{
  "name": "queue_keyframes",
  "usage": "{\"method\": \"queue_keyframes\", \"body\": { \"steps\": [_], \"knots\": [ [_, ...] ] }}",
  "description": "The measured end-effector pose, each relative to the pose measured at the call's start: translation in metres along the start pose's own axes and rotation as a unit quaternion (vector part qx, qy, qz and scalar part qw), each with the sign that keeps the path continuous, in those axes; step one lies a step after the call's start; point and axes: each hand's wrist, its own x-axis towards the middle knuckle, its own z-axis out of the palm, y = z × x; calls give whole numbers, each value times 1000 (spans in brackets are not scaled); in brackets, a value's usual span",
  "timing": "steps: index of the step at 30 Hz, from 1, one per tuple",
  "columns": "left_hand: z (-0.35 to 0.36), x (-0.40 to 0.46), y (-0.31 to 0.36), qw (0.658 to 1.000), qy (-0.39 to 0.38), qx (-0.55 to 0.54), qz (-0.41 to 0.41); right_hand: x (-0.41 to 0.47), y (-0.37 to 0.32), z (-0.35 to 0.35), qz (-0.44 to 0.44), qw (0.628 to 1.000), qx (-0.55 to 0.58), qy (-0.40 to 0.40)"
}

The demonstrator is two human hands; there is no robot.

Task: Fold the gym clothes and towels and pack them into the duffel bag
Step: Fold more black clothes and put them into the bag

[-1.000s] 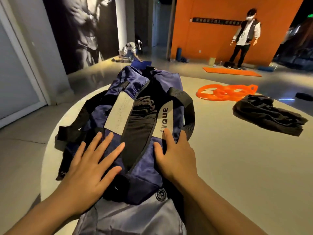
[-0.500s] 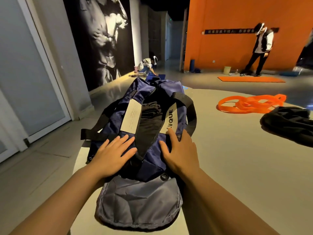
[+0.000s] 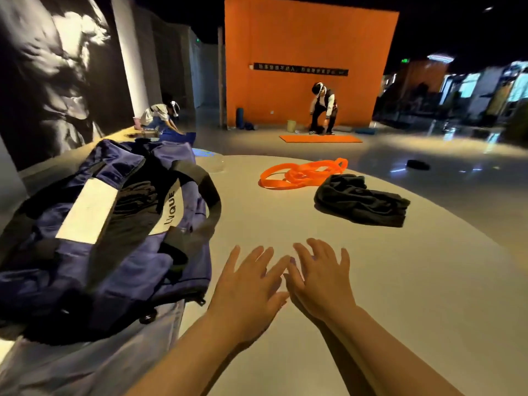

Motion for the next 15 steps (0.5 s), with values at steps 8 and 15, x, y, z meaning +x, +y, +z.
{"method": "queue_keyframes", "body": {
  "steps": [8,15],
  "knots": [
    [33,83,19,993,-66,-50,-84,45,118,-3,159,987,-3,6],
    [53,110,13,997,-26,-8,-73,132,170,22,202,979,20,-22]
  ]
}}
